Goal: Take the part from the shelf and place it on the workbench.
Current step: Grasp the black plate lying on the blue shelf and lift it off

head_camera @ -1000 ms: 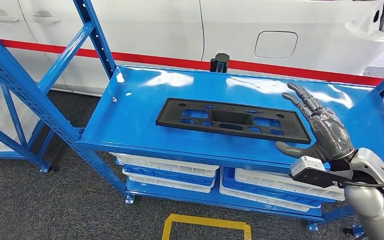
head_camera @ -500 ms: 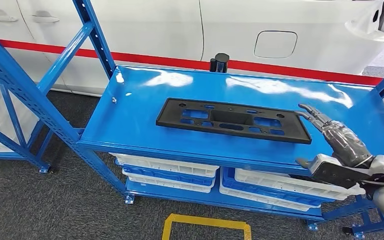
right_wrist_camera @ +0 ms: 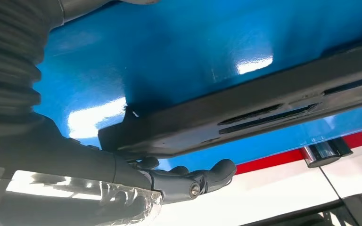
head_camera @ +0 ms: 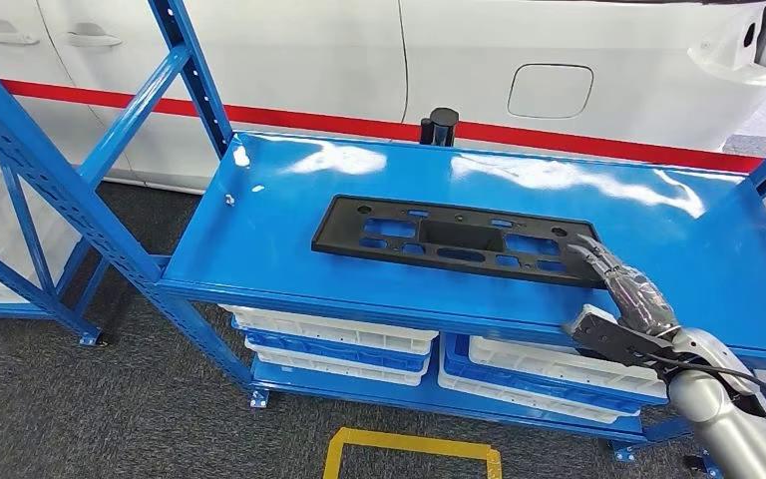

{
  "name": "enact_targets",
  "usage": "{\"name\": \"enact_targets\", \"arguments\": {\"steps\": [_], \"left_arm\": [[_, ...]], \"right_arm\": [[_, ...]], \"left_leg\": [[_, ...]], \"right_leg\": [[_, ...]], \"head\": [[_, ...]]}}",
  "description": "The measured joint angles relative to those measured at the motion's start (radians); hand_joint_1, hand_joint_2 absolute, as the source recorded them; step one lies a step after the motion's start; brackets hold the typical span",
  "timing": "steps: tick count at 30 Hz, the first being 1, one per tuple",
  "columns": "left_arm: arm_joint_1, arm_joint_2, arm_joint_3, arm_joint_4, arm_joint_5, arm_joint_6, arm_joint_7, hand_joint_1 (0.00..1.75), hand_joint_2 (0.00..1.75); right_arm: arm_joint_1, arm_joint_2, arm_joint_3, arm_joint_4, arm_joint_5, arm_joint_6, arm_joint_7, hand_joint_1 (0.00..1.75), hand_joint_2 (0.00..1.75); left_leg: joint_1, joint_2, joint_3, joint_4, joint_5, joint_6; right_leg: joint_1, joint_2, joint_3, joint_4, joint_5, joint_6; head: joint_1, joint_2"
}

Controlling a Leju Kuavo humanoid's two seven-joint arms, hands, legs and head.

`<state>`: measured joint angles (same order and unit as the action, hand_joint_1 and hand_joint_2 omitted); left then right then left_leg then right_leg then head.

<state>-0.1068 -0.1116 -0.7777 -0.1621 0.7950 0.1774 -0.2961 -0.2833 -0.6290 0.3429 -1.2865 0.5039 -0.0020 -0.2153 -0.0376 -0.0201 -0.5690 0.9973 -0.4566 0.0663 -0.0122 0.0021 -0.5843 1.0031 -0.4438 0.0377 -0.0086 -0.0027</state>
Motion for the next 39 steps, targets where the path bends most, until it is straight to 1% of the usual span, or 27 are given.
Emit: {"name": "enact_targets", "arguments": {"steps": [9, 16, 20, 26, 34, 39], "left_arm": [[-0.001, 0.000, -0.009, 0.000, -0.007, 0.001, 0.009, 0.00, 0.00], [-0.002, 0.000, -0.025, 0.000, -0.022, 0.002, 0.018, 0.00, 0.00], [-0.003, 0.000, -0.036, 0.002, -0.028, 0.007, 0.020, 0.00, 0.00], [-0.004, 0.000, -0.052, 0.002, -0.032, 0.008, 0.027, 0.00, 0.00], [-0.004, 0.000, -0.059, 0.003, -0.039, 0.009, 0.032, 0.00, 0.00], [-0.006, 0.000, -0.074, 0.003, -0.042, 0.011, 0.037, 0.00, 0.00]], "right_arm": [[-0.013, 0.029, 0.005, 0.020, 0.029, -0.006, 0.007, 0.00, 1.75], [-0.010, 0.064, 0.004, 0.028, 0.081, -0.083, 0.014, 0.00, 1.75], [0.010, 0.086, -0.015, 0.013, 0.128, -0.098, 0.027, 0.00, 1.75], [0.013, 0.128, -0.031, 0.010, 0.181, -0.115, 0.033, 0.00, 1.75], [0.025, 0.146, -0.051, 0.007, 0.187, -0.120, 0.034, 0.00, 1.75], [0.042, 0.159, -0.074, -0.007, 0.223, -0.150, 0.023, 0.00, 1.75]], "left_leg": [[-0.001, 0.000, 0.007, 0.000, -0.001, 0.000], [-0.001, 0.000, 0.009, 0.000, -0.001, 0.000], [-0.001, 0.001, 0.009, 0.000, -0.001, -0.001], [-0.001, 0.002, 0.011, 0.000, -0.002, -0.002], [-0.001, 0.002, 0.012, 0.000, -0.002, -0.002], [-0.001, 0.002, 0.012, 0.000, -0.002, -0.002]], "right_leg": [[0.000, 0.000, 0.007, 0.000, 0.000, 0.000], [0.000, 0.000, 0.008, 0.000, 0.000, 0.000], [0.000, 0.001, 0.009, 0.000, 0.000, 0.000], [0.000, 0.004, 0.010, 0.000, 0.000, 0.000], [0.000, 0.003, 0.011, 0.000, 0.000, 0.000], [0.000, 0.003, 0.011, 0.000, 0.000, 0.000]], "head": [[0.000, 0.000], [0.000, 0.000], [0.000, 0.000], [0.000, 0.000], [0.000, 0.000], [0.000, 0.000]]}}
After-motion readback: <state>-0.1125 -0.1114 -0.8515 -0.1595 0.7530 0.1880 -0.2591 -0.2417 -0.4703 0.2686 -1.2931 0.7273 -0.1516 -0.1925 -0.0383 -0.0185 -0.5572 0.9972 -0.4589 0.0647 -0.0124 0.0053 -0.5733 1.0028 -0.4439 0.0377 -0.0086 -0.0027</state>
